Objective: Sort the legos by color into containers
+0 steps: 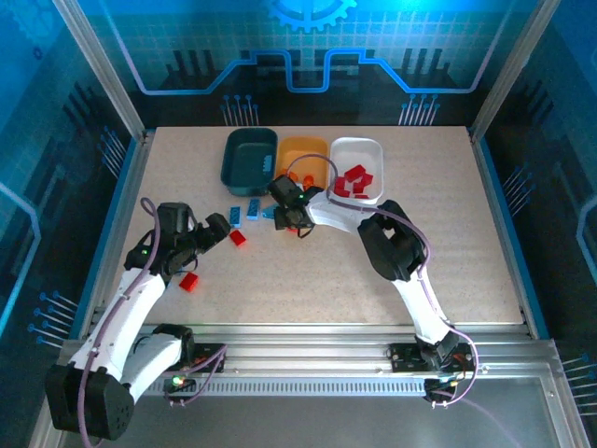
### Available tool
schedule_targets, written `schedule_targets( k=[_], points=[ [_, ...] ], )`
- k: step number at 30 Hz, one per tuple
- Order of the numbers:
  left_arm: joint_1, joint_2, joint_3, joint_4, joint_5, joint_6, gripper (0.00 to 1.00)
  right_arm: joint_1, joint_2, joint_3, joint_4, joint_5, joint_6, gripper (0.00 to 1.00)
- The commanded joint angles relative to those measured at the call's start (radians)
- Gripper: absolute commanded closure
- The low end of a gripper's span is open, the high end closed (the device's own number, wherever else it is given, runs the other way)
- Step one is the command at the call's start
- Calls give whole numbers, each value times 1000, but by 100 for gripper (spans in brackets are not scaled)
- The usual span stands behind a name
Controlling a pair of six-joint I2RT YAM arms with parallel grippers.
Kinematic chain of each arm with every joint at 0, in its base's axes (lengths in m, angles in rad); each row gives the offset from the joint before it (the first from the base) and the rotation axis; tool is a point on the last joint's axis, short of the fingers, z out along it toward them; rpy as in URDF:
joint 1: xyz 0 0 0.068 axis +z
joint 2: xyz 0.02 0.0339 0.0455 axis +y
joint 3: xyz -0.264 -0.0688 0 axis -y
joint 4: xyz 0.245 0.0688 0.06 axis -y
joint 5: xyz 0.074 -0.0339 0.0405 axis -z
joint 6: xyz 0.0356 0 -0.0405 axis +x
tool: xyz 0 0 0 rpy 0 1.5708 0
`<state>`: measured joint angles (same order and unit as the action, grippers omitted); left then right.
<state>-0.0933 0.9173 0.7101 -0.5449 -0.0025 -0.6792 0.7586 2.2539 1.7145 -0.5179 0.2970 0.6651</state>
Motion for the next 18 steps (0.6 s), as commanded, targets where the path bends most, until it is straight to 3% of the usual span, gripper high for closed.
schedule_targets(
  k=[1, 5, 12, 18],
  points=[
    [12, 3, -20, 3, 25, 0, 1, 14, 17, 15, -51, 43, -23, 52],
    [12, 4, -27, 4, 29, -3, 1, 30, -24, -15, -35, 59, -44, 60],
    [12, 9, -47, 13, 48, -24, 1, 42, -213, -118, 25, 83, -112, 64],
    [12, 19, -90, 25, 81, -39, 1, -83, -360, -184, 43, 131, -211, 64]
  ],
)
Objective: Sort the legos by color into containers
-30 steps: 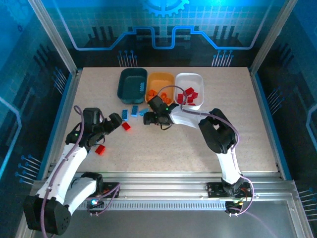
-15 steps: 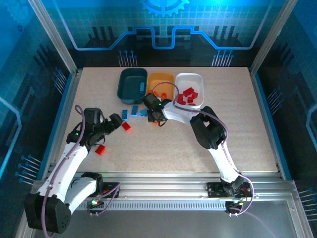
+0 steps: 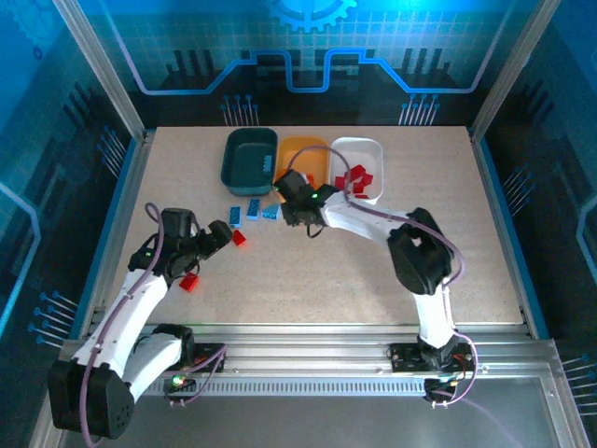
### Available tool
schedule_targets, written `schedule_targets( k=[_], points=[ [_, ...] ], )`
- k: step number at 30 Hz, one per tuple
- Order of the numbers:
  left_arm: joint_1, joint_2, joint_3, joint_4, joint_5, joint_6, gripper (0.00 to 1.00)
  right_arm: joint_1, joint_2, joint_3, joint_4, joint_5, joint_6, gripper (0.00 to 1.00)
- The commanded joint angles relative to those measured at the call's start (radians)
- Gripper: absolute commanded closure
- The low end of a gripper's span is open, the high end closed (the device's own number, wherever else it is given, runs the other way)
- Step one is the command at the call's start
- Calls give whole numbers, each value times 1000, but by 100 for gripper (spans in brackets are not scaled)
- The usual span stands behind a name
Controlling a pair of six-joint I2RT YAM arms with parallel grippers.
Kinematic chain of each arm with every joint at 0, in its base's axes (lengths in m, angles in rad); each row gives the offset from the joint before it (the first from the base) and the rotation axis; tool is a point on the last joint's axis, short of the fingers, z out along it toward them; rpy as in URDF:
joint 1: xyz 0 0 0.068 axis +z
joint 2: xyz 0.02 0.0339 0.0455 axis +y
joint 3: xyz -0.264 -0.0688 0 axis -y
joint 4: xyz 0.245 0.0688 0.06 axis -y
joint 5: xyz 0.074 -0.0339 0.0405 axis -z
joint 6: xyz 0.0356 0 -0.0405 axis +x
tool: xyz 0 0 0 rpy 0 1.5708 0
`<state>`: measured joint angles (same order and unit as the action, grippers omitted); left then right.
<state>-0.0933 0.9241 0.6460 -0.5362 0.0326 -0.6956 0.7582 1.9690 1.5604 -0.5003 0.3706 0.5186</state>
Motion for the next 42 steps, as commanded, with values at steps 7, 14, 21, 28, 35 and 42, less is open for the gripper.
schedule_targets(
  k=[7, 14, 21, 28, 35, 42],
  points=[
    [-10, 108, -58, 93, 106, -64, 1, -329, -37, -36, 76, -28, -108, 63],
    [-47, 239, -6, 129, 91, -54, 1, -456, 90, 84, 59, -143, -125, 59],
    [-60, 464, 172, 82, -65, 12, 6, -470, 51, 103, 43, -179, -120, 25],
    [-66, 718, 424, -4, -208, 116, 19, -461, -193, -174, 142, -249, -30, 24],
    [-101, 874, 571, -28, -259, 231, 26, -470, -417, -428, 201, -334, 39, 23],
    [-108, 941, 598, -21, -285, 249, 34, -470, -569, -558, 207, -345, 39, 23]
  ],
)
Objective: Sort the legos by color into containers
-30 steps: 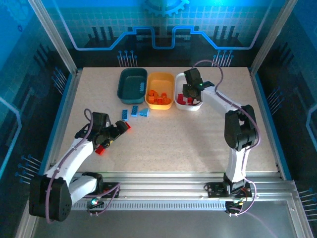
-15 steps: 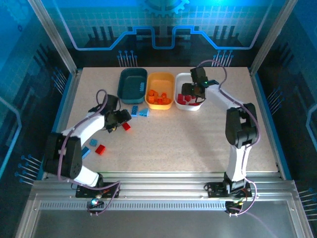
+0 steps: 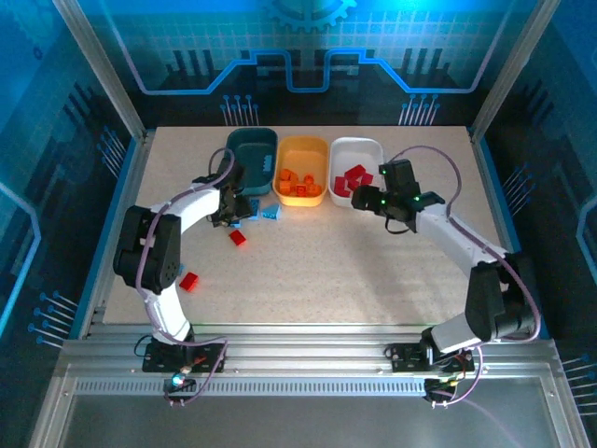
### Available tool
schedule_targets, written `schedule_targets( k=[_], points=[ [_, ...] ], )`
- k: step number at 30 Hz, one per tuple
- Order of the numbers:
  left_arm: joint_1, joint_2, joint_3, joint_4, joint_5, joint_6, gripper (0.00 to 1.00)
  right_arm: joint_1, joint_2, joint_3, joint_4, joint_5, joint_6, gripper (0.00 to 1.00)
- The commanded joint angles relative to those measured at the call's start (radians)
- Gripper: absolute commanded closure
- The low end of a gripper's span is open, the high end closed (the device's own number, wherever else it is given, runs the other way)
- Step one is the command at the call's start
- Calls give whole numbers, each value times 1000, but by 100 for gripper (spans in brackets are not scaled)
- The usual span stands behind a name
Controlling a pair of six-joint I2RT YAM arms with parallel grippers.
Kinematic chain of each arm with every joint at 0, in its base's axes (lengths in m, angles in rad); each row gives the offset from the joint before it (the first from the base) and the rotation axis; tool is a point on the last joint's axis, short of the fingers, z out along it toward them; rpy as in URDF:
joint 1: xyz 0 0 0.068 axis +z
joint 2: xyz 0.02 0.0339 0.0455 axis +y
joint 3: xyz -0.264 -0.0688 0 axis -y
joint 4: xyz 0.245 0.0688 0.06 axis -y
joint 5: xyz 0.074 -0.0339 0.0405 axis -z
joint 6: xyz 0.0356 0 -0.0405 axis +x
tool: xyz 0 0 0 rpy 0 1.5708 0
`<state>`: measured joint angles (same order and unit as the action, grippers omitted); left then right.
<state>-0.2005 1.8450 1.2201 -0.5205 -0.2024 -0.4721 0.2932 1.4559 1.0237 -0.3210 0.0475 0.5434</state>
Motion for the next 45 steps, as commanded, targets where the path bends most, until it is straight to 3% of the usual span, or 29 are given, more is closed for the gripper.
schedule_targets(
  k=[1, 11, 17, 23, 27, 31, 38, 45],
  points=[
    [0, 21, 20, -31, -51, 23, 34, -5, -67, -29, 27, -27, 12, 23],
    [0, 76, 15, -17, -49, 25, 48, -5, -116, -57, 25, -36, 6, 23],
    [0, 27, -21, -6, -61, 23, 70, -2, -137, -68, 27, -23, 4, 24],
    [-5, -86, -44, -48, -66, 15, 76, 11, -153, -81, 33, -23, 1, 24],
    [-19, -193, -20, -78, -65, 13, 75, 45, -158, -113, 59, 0, 3, 24],
    [-22, -151, 109, -112, -24, 13, 75, 130, -187, -254, 239, 15, 26, 23],
    [-23, 93, 475, -168, 50, 31, 75, 273, -153, -288, 365, 55, -49, 0],
    [-21, 338, 781, -242, 42, 52, 75, 290, -129, -353, 428, 94, -1, 0]
  ],
)
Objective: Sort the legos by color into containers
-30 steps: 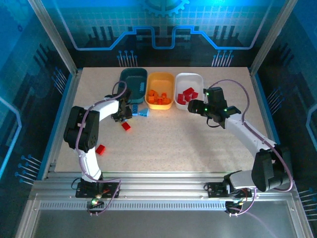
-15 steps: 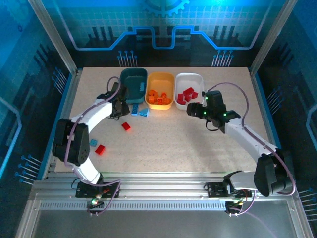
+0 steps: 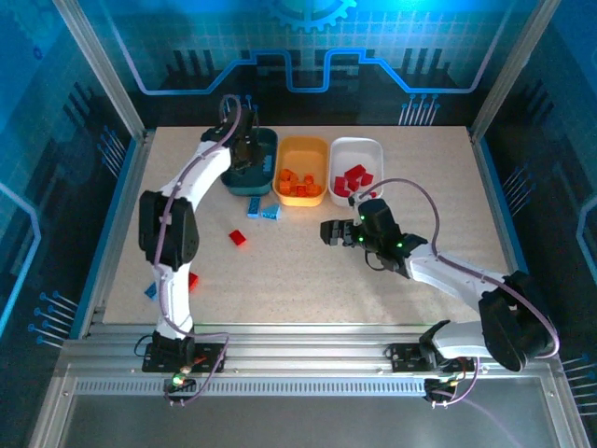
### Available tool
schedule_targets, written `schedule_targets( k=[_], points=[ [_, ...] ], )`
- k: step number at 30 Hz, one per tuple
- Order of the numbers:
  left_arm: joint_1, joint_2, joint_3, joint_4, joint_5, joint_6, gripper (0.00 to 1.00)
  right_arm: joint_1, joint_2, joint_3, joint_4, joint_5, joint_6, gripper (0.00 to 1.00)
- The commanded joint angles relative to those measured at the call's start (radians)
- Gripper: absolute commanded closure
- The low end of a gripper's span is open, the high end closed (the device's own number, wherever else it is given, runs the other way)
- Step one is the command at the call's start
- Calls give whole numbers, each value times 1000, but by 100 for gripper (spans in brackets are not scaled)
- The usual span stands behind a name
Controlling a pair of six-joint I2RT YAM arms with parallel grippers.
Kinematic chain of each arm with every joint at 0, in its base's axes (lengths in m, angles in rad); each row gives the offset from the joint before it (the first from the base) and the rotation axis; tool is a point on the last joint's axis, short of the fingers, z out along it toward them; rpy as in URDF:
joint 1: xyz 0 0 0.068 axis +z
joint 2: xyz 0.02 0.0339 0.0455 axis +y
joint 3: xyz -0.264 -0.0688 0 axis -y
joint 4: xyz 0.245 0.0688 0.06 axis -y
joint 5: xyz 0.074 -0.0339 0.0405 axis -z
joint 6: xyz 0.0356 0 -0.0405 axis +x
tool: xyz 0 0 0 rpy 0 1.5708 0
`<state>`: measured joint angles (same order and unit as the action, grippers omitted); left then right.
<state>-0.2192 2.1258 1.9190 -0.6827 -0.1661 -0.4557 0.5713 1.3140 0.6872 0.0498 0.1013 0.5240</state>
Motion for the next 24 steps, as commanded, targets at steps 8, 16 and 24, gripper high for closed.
schedule_targets(
  k=[8, 16, 24],
  points=[
    [3, 187, 214, -110, 6, 56, 64, 11, 28, -8, 37, 69, 22, 0],
    [-14, 58, 128, -84, 22, 66, 20, 11, 47, 6, 30, 49, 32, 0],
    [-109, -316, -444, 148, -2, 32, 33, 12, 37, 2, 23, 63, 36, 0]
  ],
)
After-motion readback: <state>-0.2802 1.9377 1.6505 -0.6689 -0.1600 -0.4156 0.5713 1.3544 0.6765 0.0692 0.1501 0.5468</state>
